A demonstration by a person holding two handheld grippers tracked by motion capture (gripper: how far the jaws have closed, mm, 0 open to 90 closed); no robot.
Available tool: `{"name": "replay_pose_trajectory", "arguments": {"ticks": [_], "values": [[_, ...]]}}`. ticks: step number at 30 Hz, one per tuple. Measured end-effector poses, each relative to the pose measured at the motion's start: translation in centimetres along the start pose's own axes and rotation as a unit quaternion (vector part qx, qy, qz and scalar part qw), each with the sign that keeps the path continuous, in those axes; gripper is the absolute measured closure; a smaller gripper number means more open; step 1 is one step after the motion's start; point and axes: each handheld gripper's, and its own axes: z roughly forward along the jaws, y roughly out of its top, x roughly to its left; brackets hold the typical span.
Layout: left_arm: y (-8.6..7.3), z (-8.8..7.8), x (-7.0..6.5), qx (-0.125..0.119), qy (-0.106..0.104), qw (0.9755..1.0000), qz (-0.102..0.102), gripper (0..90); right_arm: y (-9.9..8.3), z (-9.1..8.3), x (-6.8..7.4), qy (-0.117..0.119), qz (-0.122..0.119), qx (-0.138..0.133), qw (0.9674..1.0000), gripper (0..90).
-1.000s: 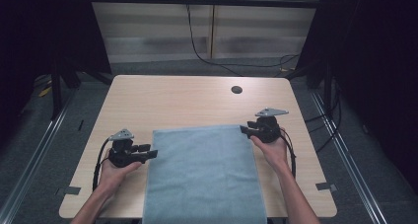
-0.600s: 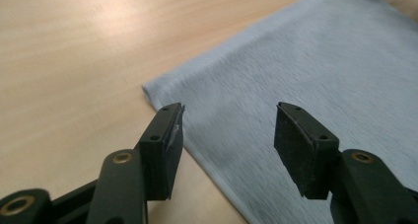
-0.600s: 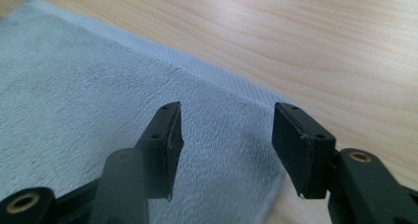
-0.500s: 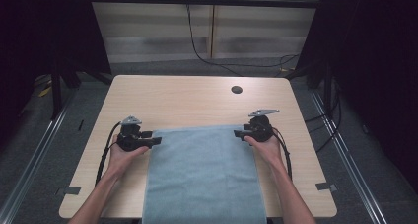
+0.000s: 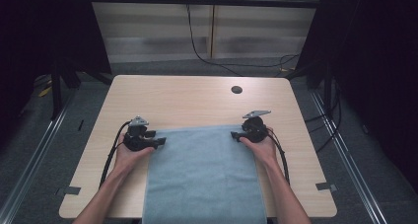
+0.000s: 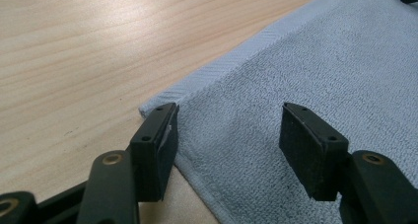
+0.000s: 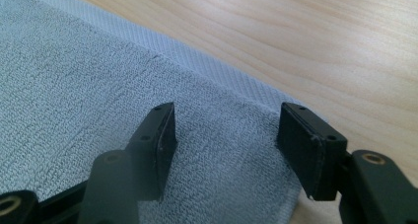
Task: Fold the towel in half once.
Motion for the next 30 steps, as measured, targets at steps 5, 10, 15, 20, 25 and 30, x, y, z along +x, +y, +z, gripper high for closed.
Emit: {"name": "replay_pose_trajectory", "arguments": {"ticks": [5, 10, 15, 20, 25, 30], "values": [[-0.1, 0.0, 0.1, -0.003, -0.011, 0.9999, -0.004, 37.5, 0.1, 0.1, 0.5, -0.012, -0.014, 0.010, 0.9998, 39.6], [-0.1, 0.1, -0.7, 0.011, -0.002, 0.9991, 0.042, 43.3, -0.2, -0.3, 1.3, 0.003, -0.033, 0.008, 0.9994, 66.8], [-0.2, -0.1, -1.0, 0.018, -0.002, 0.9968, 0.079, 65.6, -0.4, -0.5, 1.5, 0.024, -0.031, 0.003, 0.9992, 80.9], [-0.3, -0.1, -1.4, 0.020, -0.027, 0.9977, 0.059, 84.1, -0.7, -0.6, 1.3, 0.052, 0.002, -0.005, 0.9987, 83.1], [-0.4, -0.6, -0.8, -0.001, -0.056, 0.9983, 0.017, 85.3, -0.7, -1.5, 0.8, 0.086, 0.030, -0.035, 0.9952, 83.4], [0.5, -2.0, -0.4, -0.036, -0.077, 0.9964, -0.001, 85.3, 0.4, -3.3, 0.5, 0.113, 0.042, -0.057, 0.9911, 83.6]]}}
